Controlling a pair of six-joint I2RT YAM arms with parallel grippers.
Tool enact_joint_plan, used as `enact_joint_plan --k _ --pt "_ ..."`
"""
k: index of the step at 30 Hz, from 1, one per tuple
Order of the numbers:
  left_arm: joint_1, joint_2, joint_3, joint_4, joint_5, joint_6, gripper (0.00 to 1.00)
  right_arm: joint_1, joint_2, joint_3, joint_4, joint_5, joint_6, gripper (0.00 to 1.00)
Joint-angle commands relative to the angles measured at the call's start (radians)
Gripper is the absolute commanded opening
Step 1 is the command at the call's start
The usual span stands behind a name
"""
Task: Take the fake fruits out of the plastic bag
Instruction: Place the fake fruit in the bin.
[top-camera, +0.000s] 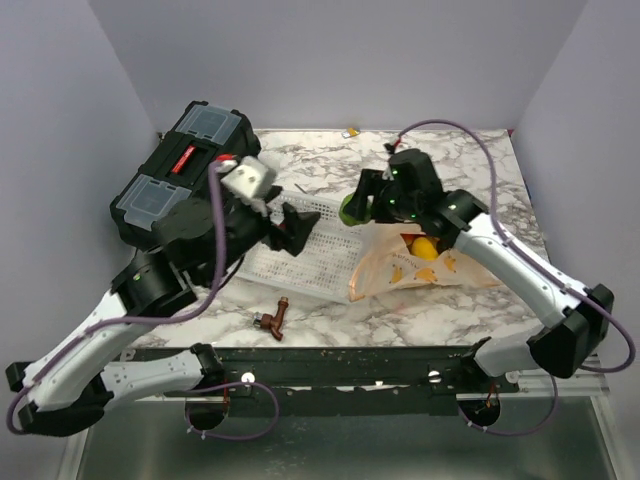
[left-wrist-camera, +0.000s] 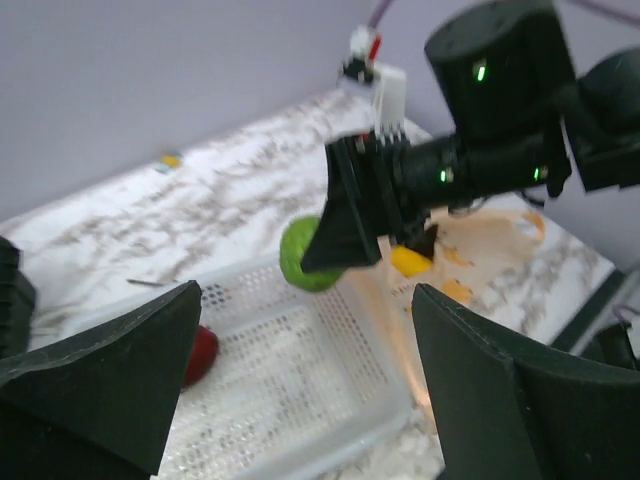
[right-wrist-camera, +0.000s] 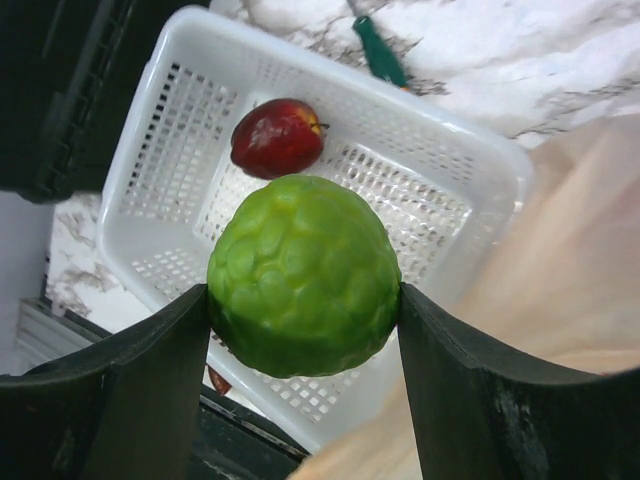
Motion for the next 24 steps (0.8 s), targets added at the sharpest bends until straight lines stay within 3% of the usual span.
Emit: enact_joint_plan --k 1,6,14,24 --pt "0.004 -0.225 -0.181 0.237 -0.229 0.146 0.86 0.16 0.134 0.101 -0.015 0.187 -0.011 0.15" --pt "0.001 -0.408 -0.376 0.431 -0.314 0.234 0.9 0.316 0.294 0.169 -0.097 0.337 -0.014 0.16" --pt "0.002 -0.468 -0.49 0.52 -0.358 0.252 0.9 0.458 0.455 0.176 -0.182 0.447 0.024 0.16" --pt "0.0 -0.459 -0.506 0.521 -0.355 0.252 0.9 0.479 0.552 0.145 -0.215 0.511 0.061 0.23"
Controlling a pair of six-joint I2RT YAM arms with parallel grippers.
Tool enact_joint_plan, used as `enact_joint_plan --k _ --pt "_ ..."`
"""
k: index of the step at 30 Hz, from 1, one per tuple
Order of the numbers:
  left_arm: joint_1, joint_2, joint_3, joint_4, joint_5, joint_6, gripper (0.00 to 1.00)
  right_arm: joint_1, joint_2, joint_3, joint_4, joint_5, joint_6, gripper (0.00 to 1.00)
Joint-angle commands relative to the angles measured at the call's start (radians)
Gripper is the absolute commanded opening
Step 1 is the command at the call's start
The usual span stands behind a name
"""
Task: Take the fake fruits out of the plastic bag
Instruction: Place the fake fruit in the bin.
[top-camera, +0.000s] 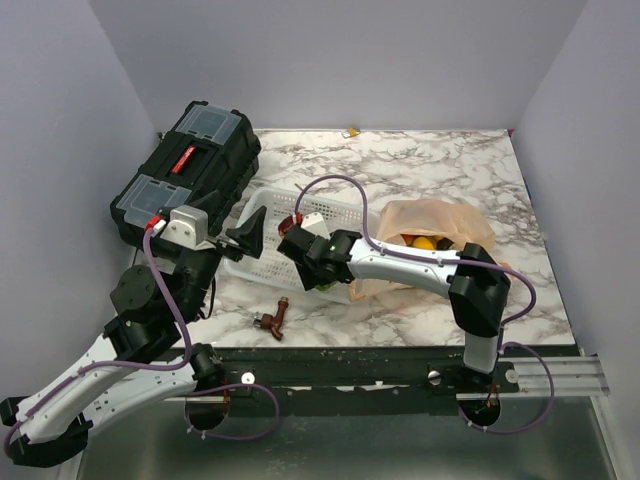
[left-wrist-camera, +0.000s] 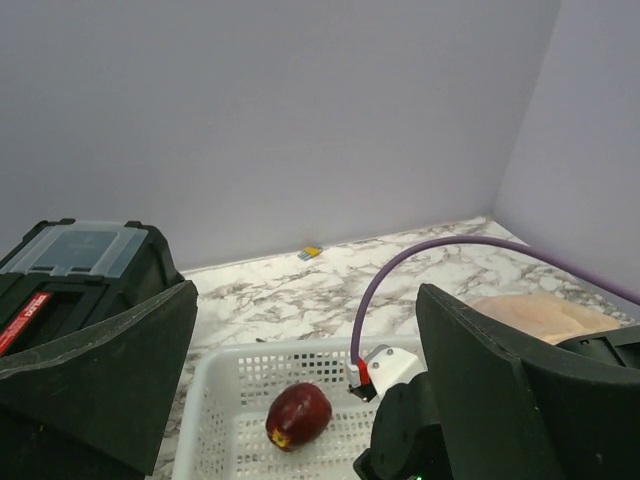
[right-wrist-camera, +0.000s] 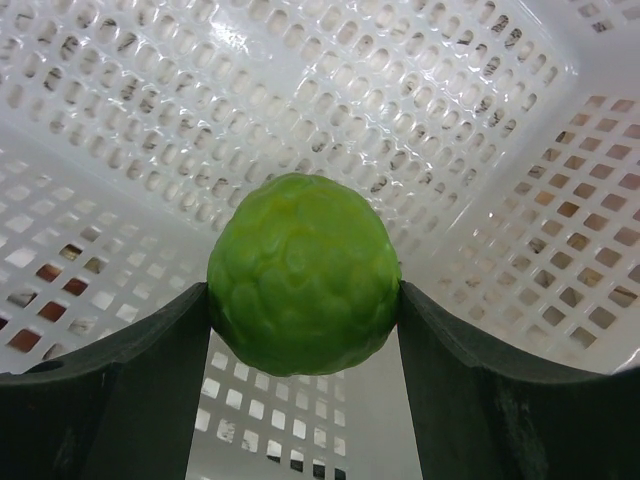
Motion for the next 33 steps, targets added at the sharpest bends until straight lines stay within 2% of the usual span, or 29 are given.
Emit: enact_joint_plan --k 1,10,14,16,19,26,30,33 --pt "-0.001 -0.008 -0.019 0.042 -0.032 0.015 0.9 0.0 0.021 -0.02 -0.001 0.063 0.027 0.25" --pt "-0.004 -0.008 -0.044 0.062 -0.035 0.029 0.9 -0.001 0.043 -0.057 0.043 0.03 0.031 0.53" --pt "-0.009 -0.009 -0.054 0.075 -0.043 0.039 0.9 0.0 0.03 -0.046 0.045 0.027 0.027 0.73" --pt "-0.01 -0.015 -0.062 0.089 -0.054 0.046 0.9 -0.001 0.009 -0.025 0.047 0.023 0.022 0.79" --pt "-0.013 -0.025 -0.072 0.1 -0.063 0.053 0.9 0.0 -0.042 0.012 0.062 0.015 0.01 0.83" --pt "-0.015 -0.039 -0.089 0.129 -0.101 0.071 0.94 0.0 -0.173 0.09 0.046 0.082 -0.014 0.84" --pt "-0.018 -0.041 -0.093 0.132 -0.099 0.071 0.94 -0.001 -0.286 0.095 -0.005 0.188 0.005 0.84" --pt "-0.02 -0.035 -0.09 0.13 -0.097 0.071 0.94 -0.001 -0.405 0.036 -0.034 0.306 0.04 0.82"
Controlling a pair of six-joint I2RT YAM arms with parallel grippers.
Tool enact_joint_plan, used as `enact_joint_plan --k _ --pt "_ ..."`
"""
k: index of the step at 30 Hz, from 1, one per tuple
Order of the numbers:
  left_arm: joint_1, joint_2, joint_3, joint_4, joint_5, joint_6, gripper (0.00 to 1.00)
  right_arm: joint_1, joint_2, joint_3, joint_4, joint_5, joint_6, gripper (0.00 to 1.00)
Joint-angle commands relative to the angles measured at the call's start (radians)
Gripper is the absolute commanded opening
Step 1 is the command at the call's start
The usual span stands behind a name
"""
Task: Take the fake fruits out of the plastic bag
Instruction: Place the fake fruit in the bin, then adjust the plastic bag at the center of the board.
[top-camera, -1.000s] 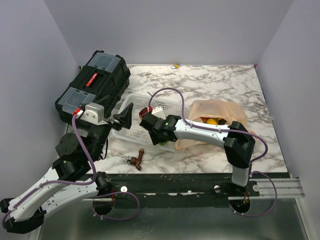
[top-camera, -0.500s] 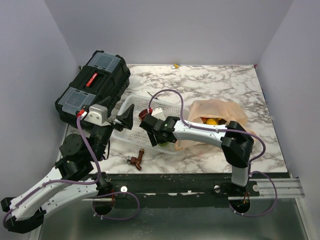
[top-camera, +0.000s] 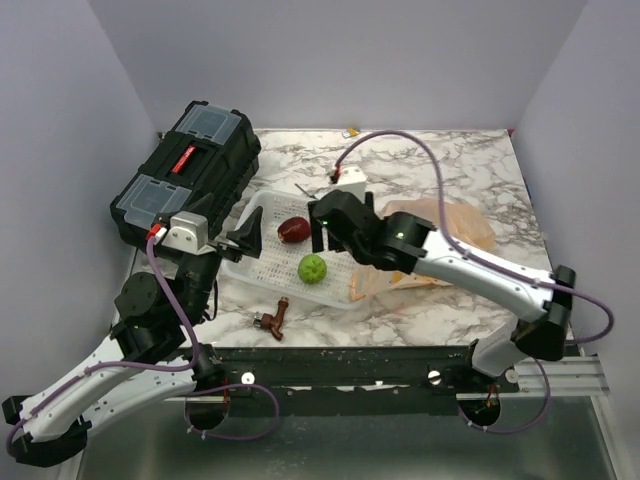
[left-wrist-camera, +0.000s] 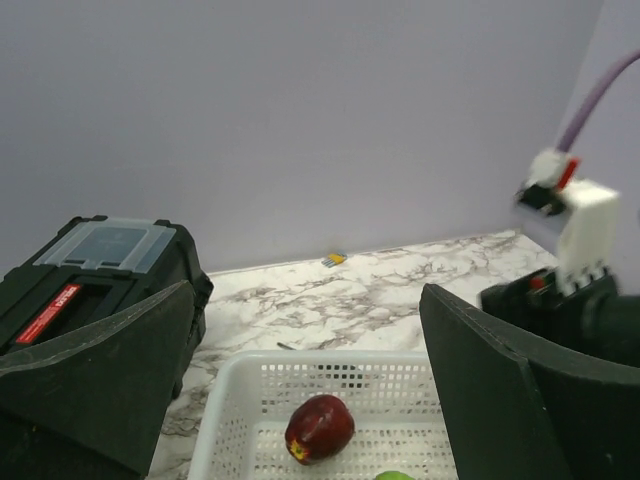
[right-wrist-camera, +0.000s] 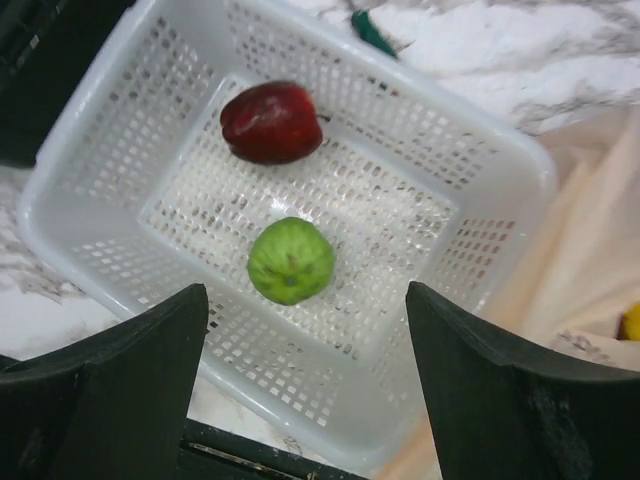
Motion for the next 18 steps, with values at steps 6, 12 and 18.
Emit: enact_joint_plan --k 6,12,18 --pt "-0.01 0.01 -0.007 0.022 -0.015 0.011 0.94 -0.018 -0.475 -0.303 -0.131 0.356 0.186 0.69" --pt "-0.01 0.038 0.001 0.007 0.006 -0.007 0.94 -0.08 -0.674 -0.556 -0.163 0.357 0.333 0.58" --pt "-0.012 0.062 0.006 -0.007 0.02 -0.022 0.94 -0.263 -0.617 -0.662 -0.141 0.305 0.361 0.46"
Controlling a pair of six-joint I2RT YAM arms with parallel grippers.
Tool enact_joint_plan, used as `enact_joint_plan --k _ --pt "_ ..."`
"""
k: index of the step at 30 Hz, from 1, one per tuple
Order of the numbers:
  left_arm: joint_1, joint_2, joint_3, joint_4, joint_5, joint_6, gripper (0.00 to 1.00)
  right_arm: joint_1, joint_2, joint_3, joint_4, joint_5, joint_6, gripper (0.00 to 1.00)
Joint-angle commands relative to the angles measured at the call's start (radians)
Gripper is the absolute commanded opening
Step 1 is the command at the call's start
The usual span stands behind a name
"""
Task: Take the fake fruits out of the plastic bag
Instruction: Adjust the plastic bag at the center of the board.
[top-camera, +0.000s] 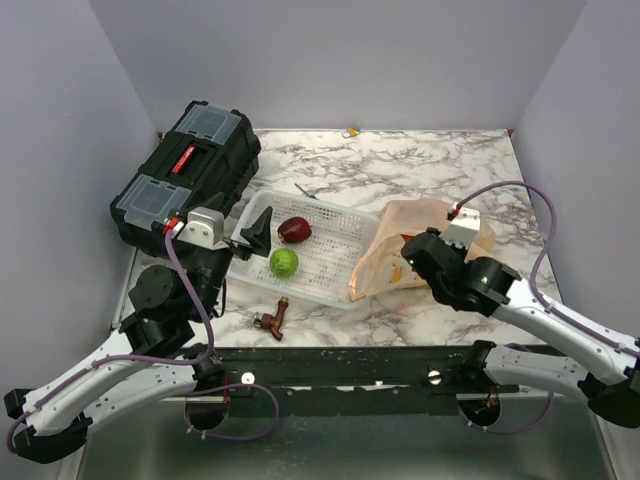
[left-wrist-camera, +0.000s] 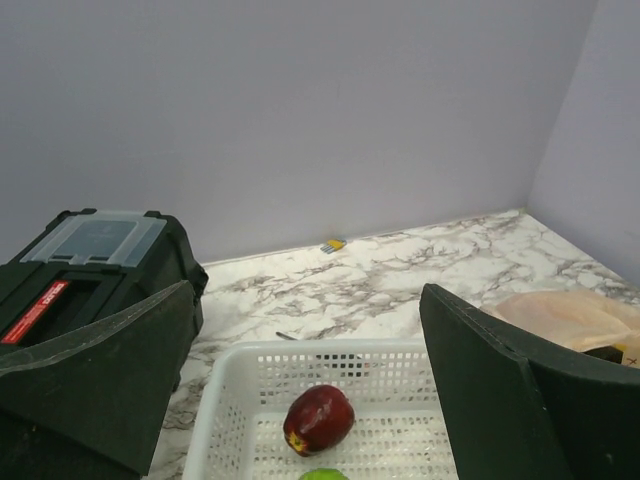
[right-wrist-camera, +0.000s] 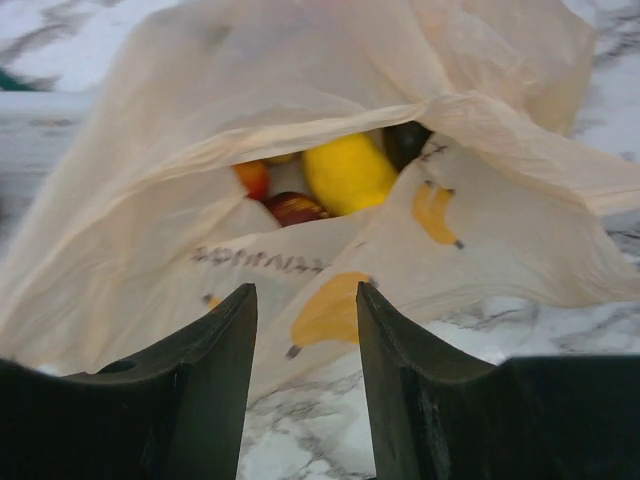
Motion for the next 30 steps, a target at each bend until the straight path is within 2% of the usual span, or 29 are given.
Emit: enact_joint_plan --k 1,3,5,19,23,27,30 --pt "-0.006 0.015 0.008 -0.015 0.019 -0.017 0.94 -0.191 0.057 -0.073 0.065 -0.062 -0.01 0.44" --pt "-0.009 0.016 0.007 -0.016 0.016 -0.014 0.94 -0.288 0.07 -0.107 0.159 -0.168 -0.091 0.38" --pt "-0.011 0.014 0.006 -0.014 0.012 -0.007 0.94 -0.32 0.08 -0.126 0.223 -0.198 -0.129 0.36" --pt "-0.019 0.01 0.0 -0.005 0.005 0.005 0.94 -0.367 0.36 -0.096 0.561 -0.289 -0.316 0.34" --pt "-0.02 0.012 0.001 -0.003 0.005 0.007 0.94 -0.369 0.429 -0.05 0.575 -0.314 -0.378 0.37" --pt "-0.02 0.014 0.0 -0.004 0.004 0.01 0.94 -0.369 0.434 -0.025 0.538 -0.461 -0.405 0.38" --pt "-0.02 0.016 0.002 -0.004 0.006 0.01 0.94 -0.369 0.389 -0.057 0.532 -0.582 -0.414 0.5"
